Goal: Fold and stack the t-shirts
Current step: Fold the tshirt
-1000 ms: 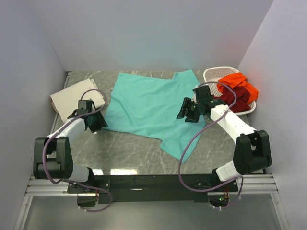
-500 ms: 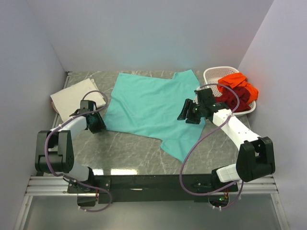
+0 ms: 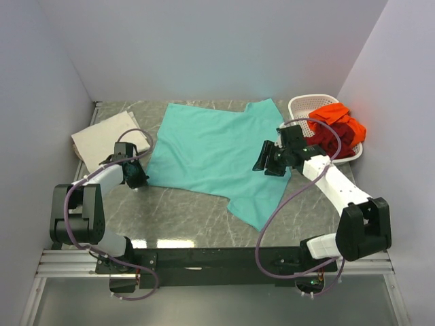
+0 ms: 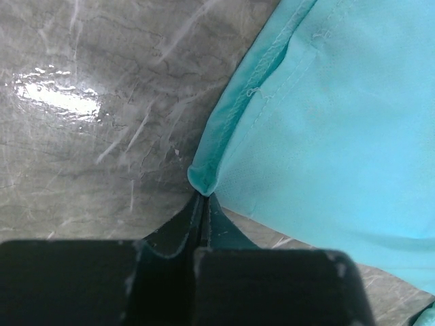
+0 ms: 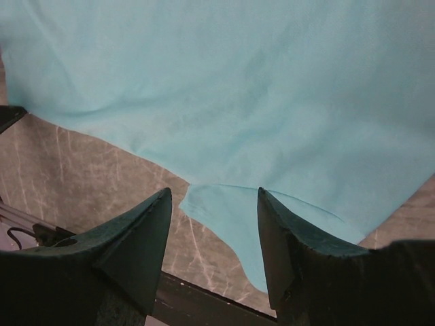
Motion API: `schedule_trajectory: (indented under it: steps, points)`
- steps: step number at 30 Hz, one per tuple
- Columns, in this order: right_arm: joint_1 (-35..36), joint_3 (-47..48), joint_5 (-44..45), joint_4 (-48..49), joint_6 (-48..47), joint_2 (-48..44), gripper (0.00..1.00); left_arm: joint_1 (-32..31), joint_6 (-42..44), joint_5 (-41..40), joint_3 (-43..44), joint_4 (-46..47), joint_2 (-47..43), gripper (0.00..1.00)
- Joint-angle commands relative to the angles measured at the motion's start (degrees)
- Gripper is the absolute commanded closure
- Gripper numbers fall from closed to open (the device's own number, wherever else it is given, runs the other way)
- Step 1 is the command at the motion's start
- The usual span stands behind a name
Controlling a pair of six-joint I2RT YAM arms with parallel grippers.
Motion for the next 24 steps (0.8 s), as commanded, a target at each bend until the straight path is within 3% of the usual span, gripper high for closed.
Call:
schedule_trajectory:
  steps: [1,7,16,24]
  points:
    - [0.25,-0.07,2.31,-0.80,-0.50,-4.51,0.40,-0.23,1.06,0.07,2.02,-0.55,0.09,0.99]
    - [2.61,-5.78,5.39,-2.38,0.73,-9.35,0.40,-0.23,2.38,0.51,2.28,-1.78,-0.61,0.99]
    - [14.29,-15.80,11.37,-7.39,8.63,-13.83,0.40,-0.14,4.40,0.34,2.64,-3.90,-3.33,1.00]
    - [20.63,-22.75,13.04,-13.01,15.93,-18.84,0.41,-0.23,4.40,-0.01,2.11,-3.54,-4.30,1.00]
